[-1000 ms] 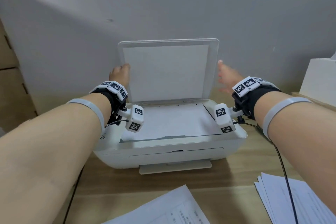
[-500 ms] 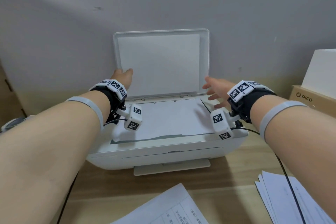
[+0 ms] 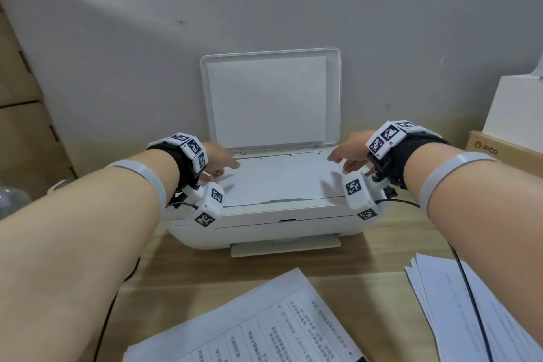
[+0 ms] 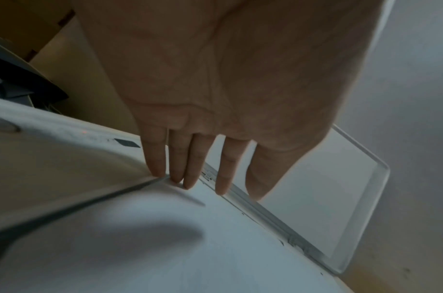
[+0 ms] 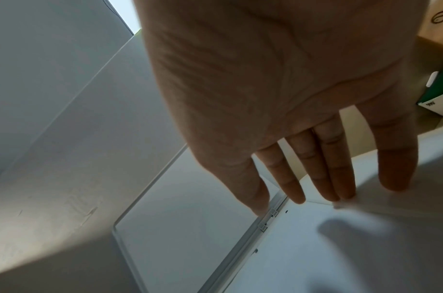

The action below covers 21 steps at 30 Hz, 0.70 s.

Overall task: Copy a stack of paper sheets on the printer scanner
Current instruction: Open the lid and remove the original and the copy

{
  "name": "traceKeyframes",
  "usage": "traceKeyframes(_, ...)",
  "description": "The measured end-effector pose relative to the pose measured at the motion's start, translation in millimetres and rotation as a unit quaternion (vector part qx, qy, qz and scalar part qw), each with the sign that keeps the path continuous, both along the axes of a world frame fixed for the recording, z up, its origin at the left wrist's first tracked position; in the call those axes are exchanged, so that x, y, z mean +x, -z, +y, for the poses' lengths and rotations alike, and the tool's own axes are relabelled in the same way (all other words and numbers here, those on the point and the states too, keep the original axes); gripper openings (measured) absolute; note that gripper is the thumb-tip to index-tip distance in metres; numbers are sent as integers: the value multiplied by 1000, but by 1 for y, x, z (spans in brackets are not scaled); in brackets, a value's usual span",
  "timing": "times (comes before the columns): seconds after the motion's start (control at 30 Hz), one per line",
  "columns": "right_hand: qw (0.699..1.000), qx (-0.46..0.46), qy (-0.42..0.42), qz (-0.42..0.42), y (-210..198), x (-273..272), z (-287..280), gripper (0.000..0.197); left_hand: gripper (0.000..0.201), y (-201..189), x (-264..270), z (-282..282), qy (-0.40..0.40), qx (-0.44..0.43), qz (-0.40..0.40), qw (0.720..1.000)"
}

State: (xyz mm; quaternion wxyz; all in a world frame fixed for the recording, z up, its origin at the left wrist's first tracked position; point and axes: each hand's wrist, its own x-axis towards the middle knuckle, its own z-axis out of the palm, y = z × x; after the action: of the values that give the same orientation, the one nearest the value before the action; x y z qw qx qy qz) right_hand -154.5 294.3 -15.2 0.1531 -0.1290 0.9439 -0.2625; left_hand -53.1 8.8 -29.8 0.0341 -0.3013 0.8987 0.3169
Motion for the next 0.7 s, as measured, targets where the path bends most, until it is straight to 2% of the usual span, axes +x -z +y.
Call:
traceKeyframes(0.1,1000,16,-6,13,1,7,-1,33,43,-2,8,16,54,-52,-30,997)
traceKeyframes(0.23,999,25,-20,10,1,17,-4,31,83,-9,25,45,164,-224,-104,955)
traceKeyframes(0.37,999,20,-24,15,1,21,-7,28,104,-6,28,59,215,-257,-129,933)
traceKeyframes(0.53,1000,10,-24,12,-1,26,-10,22,88,-5,29,68,220,-232,-82,944)
traceKeyframes(0.7,1000,1,-20,2,-4,33,-10,28,45,3,28,74,211,-195,23,958)
